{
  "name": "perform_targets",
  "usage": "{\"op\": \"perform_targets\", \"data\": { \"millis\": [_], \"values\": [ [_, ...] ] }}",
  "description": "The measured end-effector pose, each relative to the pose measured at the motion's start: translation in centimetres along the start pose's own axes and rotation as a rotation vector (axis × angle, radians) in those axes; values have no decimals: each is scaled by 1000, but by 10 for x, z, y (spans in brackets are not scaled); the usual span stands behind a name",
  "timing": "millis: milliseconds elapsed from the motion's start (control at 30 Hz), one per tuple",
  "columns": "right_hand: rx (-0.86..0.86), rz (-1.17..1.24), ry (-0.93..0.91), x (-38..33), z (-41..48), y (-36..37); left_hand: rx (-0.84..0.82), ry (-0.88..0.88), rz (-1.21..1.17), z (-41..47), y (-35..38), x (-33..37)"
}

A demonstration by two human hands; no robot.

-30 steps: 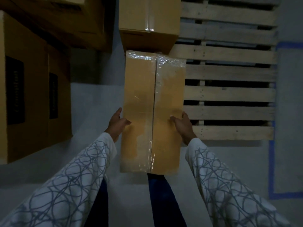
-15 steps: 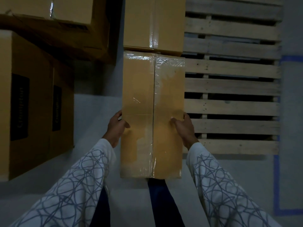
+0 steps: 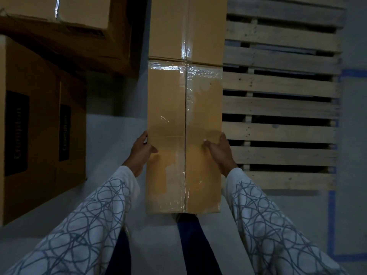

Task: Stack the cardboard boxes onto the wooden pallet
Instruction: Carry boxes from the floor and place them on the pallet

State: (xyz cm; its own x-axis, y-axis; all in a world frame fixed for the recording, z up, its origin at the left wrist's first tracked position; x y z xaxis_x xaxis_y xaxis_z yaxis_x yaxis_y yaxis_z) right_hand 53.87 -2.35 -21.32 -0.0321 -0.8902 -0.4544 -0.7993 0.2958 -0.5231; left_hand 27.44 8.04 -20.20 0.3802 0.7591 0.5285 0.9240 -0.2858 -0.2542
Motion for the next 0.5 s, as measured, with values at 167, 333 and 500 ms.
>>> {"op": "perform_targets", "data": {
  "millis": [167,333,500],
  "values": [
    [10,0,13,13,10,5,-8,38,11,0,2,1],
    [7,-21,17,19,16,11,-38,71,19,2,4,0],
    [-8,-36,8,25,21,16,-62,94,18,9,3,-7]
  ]
}}
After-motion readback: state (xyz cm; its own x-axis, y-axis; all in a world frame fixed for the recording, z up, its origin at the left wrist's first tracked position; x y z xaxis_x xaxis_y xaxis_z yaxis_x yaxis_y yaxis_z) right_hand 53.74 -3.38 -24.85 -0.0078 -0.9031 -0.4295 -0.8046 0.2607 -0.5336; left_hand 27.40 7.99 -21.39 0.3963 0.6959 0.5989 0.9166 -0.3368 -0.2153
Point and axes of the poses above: each hand's wrist, its own z-axis towards the middle knuckle, its own y-axis out of the palm, x = y × z, the point moved 6 cm from there along z, towards the middle knuckle, and after that the axes turned 9 degrees about x, right-handed, at the moved point
